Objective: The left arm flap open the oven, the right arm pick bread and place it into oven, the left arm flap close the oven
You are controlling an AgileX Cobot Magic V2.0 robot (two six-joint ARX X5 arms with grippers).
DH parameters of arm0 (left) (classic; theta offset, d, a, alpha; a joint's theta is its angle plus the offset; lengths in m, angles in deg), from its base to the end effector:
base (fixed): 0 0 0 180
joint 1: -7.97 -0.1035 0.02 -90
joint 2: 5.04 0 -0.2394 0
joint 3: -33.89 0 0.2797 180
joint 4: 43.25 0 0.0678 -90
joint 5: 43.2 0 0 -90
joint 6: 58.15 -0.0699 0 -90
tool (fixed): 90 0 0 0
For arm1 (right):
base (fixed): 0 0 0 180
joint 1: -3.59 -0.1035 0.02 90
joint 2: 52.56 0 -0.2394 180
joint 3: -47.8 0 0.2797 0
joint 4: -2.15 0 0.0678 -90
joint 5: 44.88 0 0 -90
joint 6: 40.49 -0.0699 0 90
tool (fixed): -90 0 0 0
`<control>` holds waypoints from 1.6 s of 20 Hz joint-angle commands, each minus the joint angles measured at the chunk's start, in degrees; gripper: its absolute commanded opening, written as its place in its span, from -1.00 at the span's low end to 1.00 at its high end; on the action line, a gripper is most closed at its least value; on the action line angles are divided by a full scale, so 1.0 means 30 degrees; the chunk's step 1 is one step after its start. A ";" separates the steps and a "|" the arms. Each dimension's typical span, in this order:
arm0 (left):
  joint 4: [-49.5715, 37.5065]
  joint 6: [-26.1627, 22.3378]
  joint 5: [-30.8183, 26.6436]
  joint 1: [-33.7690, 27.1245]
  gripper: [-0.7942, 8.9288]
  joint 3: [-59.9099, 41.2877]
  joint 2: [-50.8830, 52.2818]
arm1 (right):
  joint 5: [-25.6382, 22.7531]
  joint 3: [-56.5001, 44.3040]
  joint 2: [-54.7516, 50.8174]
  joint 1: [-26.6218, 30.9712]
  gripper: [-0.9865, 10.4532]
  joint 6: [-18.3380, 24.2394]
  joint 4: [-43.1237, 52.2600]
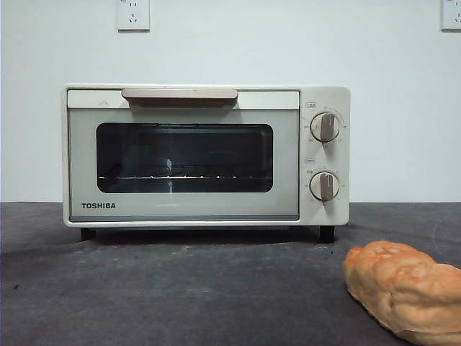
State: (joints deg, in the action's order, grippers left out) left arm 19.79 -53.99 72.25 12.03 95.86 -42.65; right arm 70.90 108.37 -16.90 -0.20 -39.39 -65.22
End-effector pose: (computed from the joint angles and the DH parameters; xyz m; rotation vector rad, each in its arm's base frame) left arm 0.1848 -0.0432 0.2832 -0.1950 0.6887 -0.4710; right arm 0.1732 0.0419 0.2726 0.1249 0.7304 0.4990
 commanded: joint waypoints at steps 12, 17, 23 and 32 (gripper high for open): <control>-0.0168 -0.0313 0.0058 0.0051 -0.80 0.0401 -0.0066 | 0.0597 0.0029 0.0794 -0.2004 -0.06 -0.1938 -0.0117; -0.0168 -0.0306 0.0058 0.0051 -0.80 0.0401 -0.0066 | 0.0051 -0.1974 0.1865 -0.4685 -0.06 -0.4211 0.2667; -0.0168 -0.0313 0.0058 0.0051 -0.80 0.0401 -0.0066 | -0.4473 -0.5238 0.3927 -0.9508 -0.06 -0.7220 0.7147; -0.0160 -0.0313 0.0058 0.0051 -0.80 0.0401 -0.0066 | -1.0171 -0.5712 0.9369 -1.3238 -0.06 -0.8801 1.0754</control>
State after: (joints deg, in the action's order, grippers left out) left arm 19.79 -54.23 72.25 12.03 95.88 -42.54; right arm 40.80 91.26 10.62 -39.37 -64.72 -33.41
